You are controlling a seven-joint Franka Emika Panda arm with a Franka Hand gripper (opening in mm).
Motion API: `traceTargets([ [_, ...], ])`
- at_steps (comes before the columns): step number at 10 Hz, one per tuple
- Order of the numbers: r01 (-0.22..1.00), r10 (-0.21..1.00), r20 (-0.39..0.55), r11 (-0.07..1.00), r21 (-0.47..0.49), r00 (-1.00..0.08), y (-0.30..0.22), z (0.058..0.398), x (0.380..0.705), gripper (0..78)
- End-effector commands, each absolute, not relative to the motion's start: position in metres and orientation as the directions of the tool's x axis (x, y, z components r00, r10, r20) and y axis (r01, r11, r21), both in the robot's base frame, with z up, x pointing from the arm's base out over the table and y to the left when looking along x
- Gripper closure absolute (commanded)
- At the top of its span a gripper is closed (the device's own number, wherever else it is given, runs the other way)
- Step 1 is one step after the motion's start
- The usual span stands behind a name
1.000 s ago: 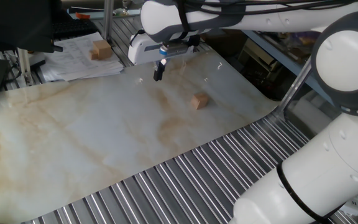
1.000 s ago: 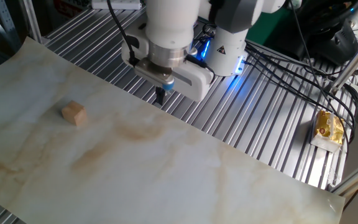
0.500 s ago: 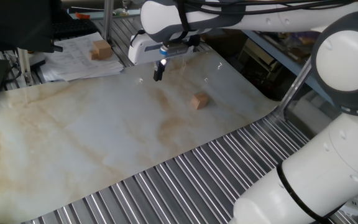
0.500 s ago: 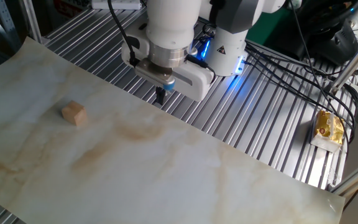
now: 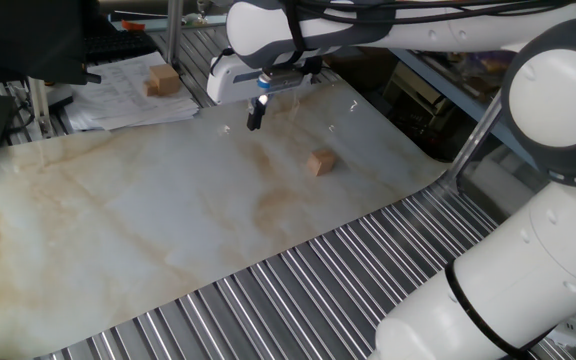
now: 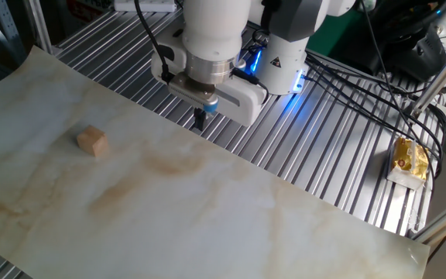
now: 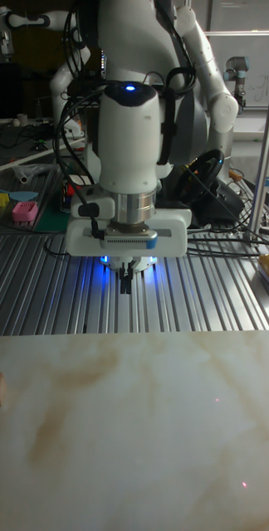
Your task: Pick up the small block on the left and move it to the right
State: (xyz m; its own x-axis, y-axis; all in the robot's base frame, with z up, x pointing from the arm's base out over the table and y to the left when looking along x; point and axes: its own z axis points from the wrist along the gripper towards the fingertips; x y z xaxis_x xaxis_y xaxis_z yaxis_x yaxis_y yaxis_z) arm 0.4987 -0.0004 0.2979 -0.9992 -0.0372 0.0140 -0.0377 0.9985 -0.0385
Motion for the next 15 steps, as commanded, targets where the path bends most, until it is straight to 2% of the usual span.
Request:
traceTargets([
  [1, -0.047, -0.047, 0.007, 0.998, -0.038, -0.999, -0.0066, 0.2976, 0.5005, 77.6],
  [12, -0.034, -0.034, 0.005, 0.999, -0.040, -0.999, -0.0106, 0.2955, 0.5060, 77.6],
  [15, 0.002, 0.002, 0.004, 0.999, -0.045, -1.000, -0.0103, 0.2950, 0.5053, 77.6],
])
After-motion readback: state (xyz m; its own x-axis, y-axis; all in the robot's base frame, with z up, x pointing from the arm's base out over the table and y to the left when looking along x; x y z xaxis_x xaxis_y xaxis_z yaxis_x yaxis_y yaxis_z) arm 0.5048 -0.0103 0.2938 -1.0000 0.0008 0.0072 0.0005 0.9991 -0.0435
